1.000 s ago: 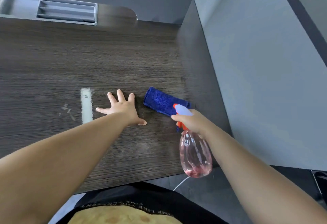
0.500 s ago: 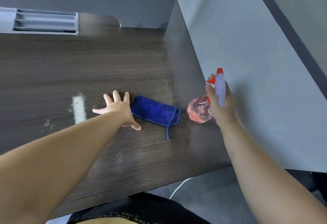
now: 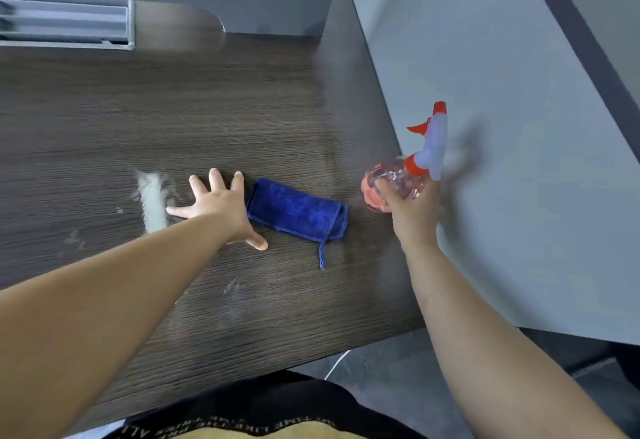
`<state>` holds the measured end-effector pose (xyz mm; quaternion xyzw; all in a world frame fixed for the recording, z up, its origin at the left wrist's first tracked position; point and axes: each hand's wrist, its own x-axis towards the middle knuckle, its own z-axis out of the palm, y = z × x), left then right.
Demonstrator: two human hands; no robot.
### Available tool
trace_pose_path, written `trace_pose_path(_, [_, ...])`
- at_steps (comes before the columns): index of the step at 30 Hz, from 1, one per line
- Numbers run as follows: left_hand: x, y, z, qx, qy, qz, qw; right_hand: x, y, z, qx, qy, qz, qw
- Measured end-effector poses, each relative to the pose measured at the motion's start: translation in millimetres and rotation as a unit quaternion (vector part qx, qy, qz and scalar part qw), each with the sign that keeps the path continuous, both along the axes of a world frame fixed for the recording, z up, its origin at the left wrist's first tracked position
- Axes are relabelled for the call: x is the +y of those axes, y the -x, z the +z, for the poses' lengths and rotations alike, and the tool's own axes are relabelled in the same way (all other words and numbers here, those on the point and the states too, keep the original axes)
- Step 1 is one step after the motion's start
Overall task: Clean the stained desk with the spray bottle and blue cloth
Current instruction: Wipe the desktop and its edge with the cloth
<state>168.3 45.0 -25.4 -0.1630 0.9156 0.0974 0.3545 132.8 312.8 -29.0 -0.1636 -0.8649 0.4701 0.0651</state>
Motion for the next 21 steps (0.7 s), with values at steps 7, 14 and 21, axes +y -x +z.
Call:
trace_pose_path(7, [-2, -1, -1, 0.008, -0.006, -0.004, 1.000, -7, -7, 0, 0.050, -0.054, -0.100, 0.992])
trace_pose_path(14, [-3, 0, -2, 0.014, -0.007, 0.001, 1.000, -79, -47, -14, 0.085, -0.199, 0.318, 0.923])
trace_pose_path(21, [-3, -2, -2, 0.017, -0.006, 0.008, 1.000, -98, 0, -3, -0.186, -0.263, 0.409, 0.854])
